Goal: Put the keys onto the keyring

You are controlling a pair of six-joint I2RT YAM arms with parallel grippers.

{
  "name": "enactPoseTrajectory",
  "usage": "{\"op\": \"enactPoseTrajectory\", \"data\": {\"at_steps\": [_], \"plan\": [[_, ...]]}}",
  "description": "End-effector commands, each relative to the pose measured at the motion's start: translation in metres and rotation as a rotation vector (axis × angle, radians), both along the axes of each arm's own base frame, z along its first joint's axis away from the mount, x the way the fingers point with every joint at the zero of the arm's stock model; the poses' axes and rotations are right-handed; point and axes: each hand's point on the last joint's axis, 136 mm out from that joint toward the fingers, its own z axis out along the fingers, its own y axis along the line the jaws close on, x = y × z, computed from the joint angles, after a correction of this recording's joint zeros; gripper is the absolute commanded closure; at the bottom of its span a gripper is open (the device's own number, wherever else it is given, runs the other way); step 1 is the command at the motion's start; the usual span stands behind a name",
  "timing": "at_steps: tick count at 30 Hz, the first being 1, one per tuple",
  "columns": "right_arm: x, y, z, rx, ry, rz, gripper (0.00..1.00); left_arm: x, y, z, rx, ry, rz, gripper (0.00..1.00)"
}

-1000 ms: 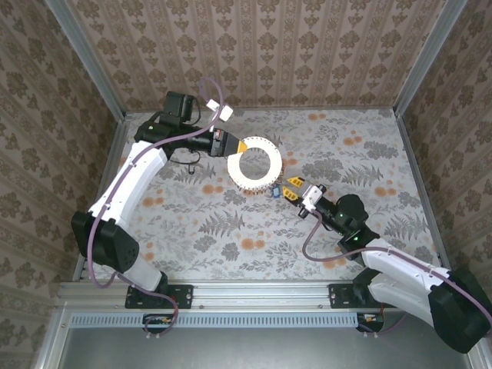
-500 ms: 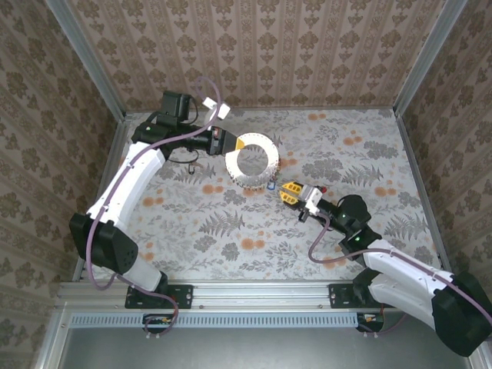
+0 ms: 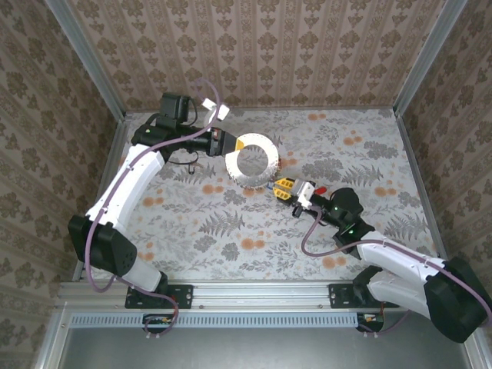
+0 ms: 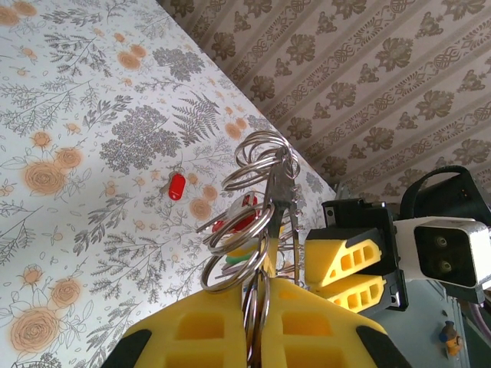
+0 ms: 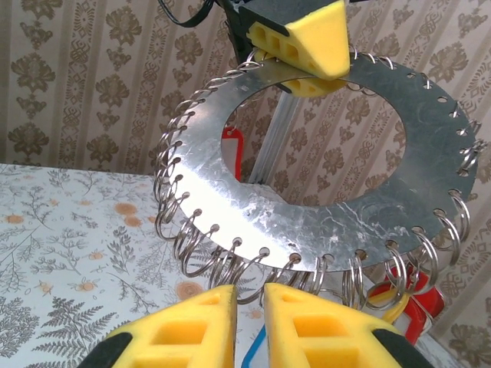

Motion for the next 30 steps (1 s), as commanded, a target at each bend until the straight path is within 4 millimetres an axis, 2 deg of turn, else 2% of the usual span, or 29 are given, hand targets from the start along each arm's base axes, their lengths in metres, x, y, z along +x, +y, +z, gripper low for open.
{"op": "enactPoseTrajectory", "data": {"at_steps": [1, 17, 30], "plan": [[0.001, 0.003, 0.018, 0.03, -0.052, 0.006, 0.81, -0.01, 0.002, 0.022, -0.053, -0.041, -0.021, 1.0], [0.019, 0.006, 0.02, 0.046, -0.054, -0.045, 0.81, -0.011, 0.002, 0.021, -0.059, -0.031, -0.027, 1.0], [0.024, 0.01, 0.015, 0.04, -0.041, -0.067, 0.75, -0.014, 0.002, 0.024, -0.063, -0.035, -0.027, 1.0]]}}
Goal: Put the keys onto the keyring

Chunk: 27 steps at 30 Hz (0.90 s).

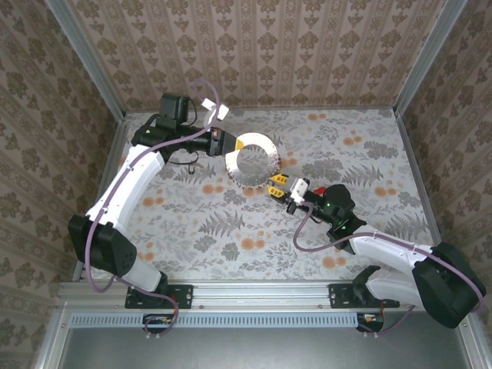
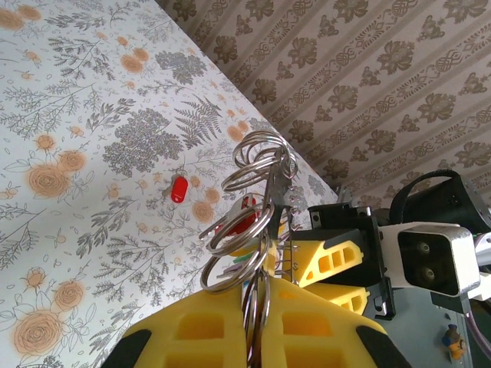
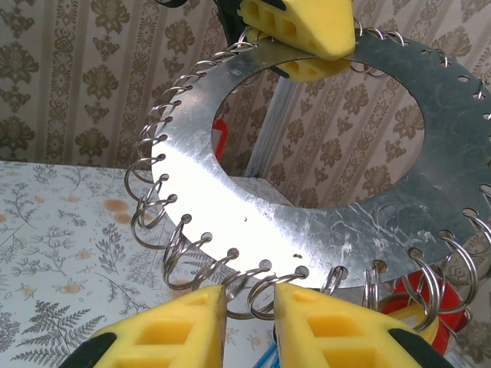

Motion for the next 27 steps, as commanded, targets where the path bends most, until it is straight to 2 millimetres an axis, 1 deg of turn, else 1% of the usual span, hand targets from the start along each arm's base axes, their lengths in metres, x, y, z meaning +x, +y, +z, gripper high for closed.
{"op": "enactPoseTrajectory", "data": {"at_steps": [1, 6, 13, 18, 23, 25, 27], "plan": [[0.0088, -0.0022, 0.0232, 0.047, -0.059, -0.051, 0.75, -0.0165, 0.0026, 0.0262, -0.059, -0.033, -0.031, 1.0], [0.0137, -0.0077, 0.0238, 0.058, -0.076, -0.106, 0.74, -0.0174, 0.003, 0.0259, -0.059, -0.032, -0.031, 1.0], [0.0124, -0.0113, 0.018, 0.044, -0.067, -0.119, 0.74, -0.0195, 0.004, 0.027, -0.058, -0.036, -0.032, 1.0], [0.0142, -0.0094, 0.0178, 0.033, -0.071, -0.118, 0.79, -0.0203, 0.0039, 0.0286, -0.062, -0.038, -0.035, 1.0], [0.0151, -0.005, 0.0207, 0.04, -0.073, -0.101, 0.81, -0.0207, 0.0043, 0.0284, -0.064, -0.039, -0.032, 1.0], [0.0151, -0.0036, 0.0209, 0.041, -0.073, -0.095, 0.85, -0.0206, 0.0044, 0.0277, -0.062, -0.038, -0.029, 1.0], [0.015, -0.002, 0.0199, 0.041, -0.069, -0.092, 0.84, -0.0208, 0.0045, 0.0284, -0.065, -0.04, -0.029, 1.0]]}}
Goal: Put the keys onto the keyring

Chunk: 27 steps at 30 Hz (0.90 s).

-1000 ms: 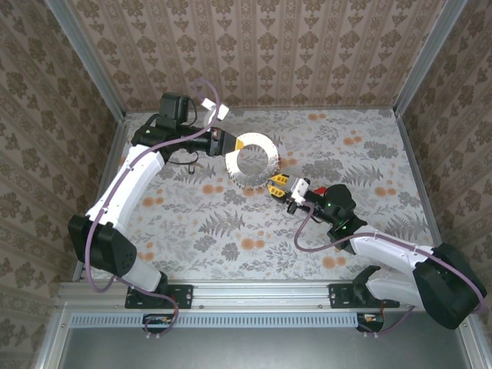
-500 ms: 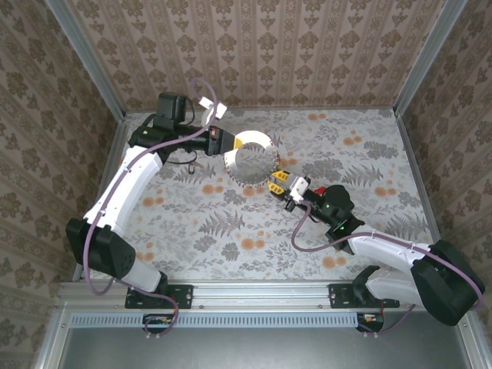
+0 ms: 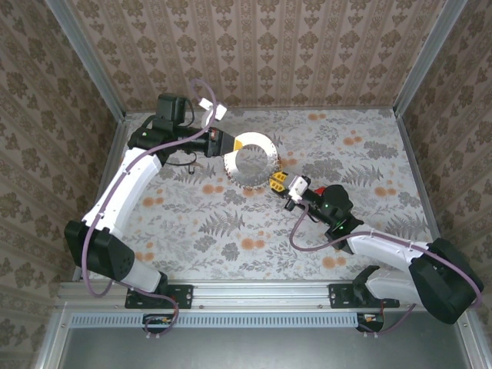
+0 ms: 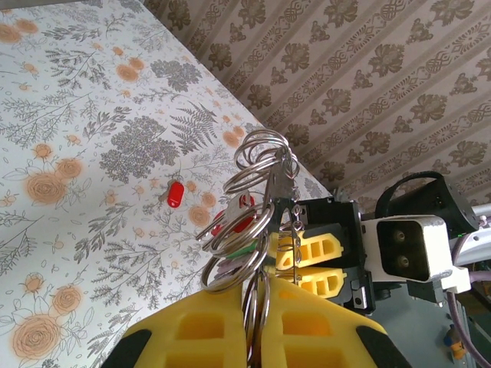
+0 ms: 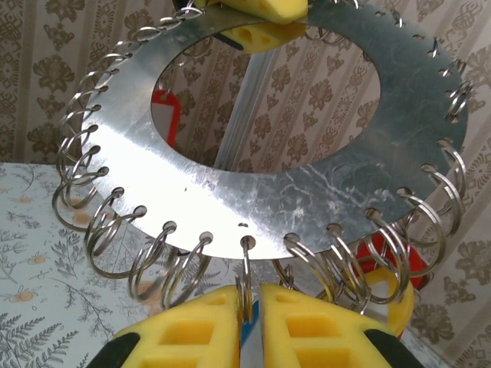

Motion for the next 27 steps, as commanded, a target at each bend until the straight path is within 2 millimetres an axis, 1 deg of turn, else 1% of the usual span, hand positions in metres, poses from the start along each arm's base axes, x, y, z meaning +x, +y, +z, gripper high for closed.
{"op": "enactPoseTrajectory", "data": {"at_steps": [1, 3, 6, 9, 11, 13, 18, 24, 27], "plan": [[0.001, 0.004, 0.02, 0.039, -0.048, 0.003, 0.84, -0.014, 0.0, 0.019, -0.05, -0.011, -0.028, 1.0], [0.002, 0.003, 0.021, 0.048, -0.054, -0.01, 0.84, -0.015, 0.0, 0.019, -0.052, -0.01, -0.03, 1.0], [0.002, 0.003, 0.024, 0.063, -0.065, -0.018, 0.88, -0.015, 0.001, 0.018, -0.051, -0.012, -0.026, 1.0], [0.002, 0.004, 0.026, 0.064, -0.067, -0.015, 0.89, -0.015, 0.002, 0.018, -0.05, -0.011, -0.02, 1.0], [0.001, 0.005, 0.026, 0.066, -0.068, -0.014, 0.92, -0.014, 0.002, 0.017, -0.047, -0.011, -0.016, 1.0], [0.001, 0.004, 0.026, 0.066, -0.065, -0.014, 0.96, -0.013, 0.002, 0.015, -0.043, -0.009, -0.007, 1.0], [-0.002, 0.003, 0.026, 0.074, -0.057, -0.015, 1.0, -0.009, 0.003, 0.01, -0.034, 0.0, 0.016, 1.0], [-0.003, 0.001, 0.026, 0.079, -0.038, -0.022, 1.0, 0.002, 0.008, 0.003, -0.026, 0.023, 0.077, 1.0], [0.0, -0.003, 0.025, 0.09, -0.003, -0.045, 1.0, 0.006, 0.011, -0.004, -0.017, 0.046, 0.104, 0.98]]}}
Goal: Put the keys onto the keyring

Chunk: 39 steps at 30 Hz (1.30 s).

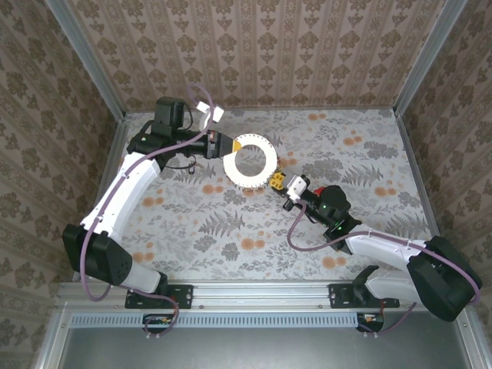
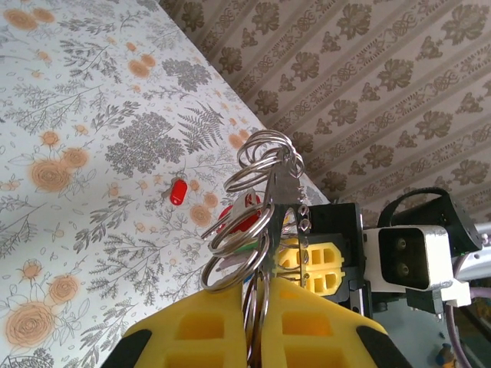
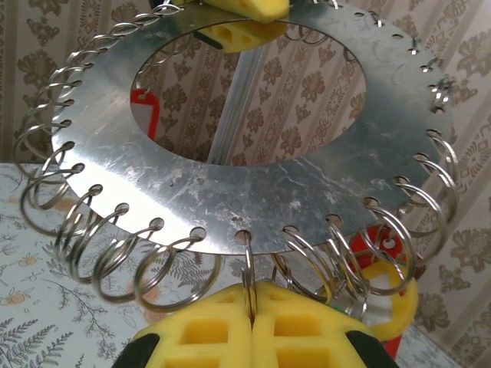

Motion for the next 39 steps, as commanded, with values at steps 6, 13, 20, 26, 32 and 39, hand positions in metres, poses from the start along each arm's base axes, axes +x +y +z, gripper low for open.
{"op": "enactPoseTrajectory", "data": {"at_steps": [6, 13, 20, 26, 32, 39], "plan": [[0.004, -0.007, 0.017, 0.036, 0.076, -0.052, 1.0, 0.008, 0.01, -0.013, 0.012, 0.042, 0.084, 0.97], [0.005, -0.004, 0.02, 0.072, 0.12, -0.036, 1.0, 0.006, 0.005, -0.03, -0.002, 0.12, 0.066, 0.91], [0.015, -0.007, 0.026, 0.05, 0.161, -0.091, 1.0, 0.0, 0.007, -0.045, 0.024, 0.164, 0.065, 0.87], [0.02, -0.009, 0.017, -0.047, 0.201, -0.138, 1.0, -0.003, 0.003, -0.042, 0.014, 0.157, 0.044, 0.92], [0.023, -0.015, 0.026, -0.044, 0.145, -0.202, 1.0, -0.001, 0.001, -0.045, 0.02, 0.172, 0.041, 1.0], [0.028, -0.007, 0.018, -0.122, 0.191, -0.196, 1.0, -0.014, -0.007, -0.034, -0.006, 0.153, -0.038, 1.0]]}}
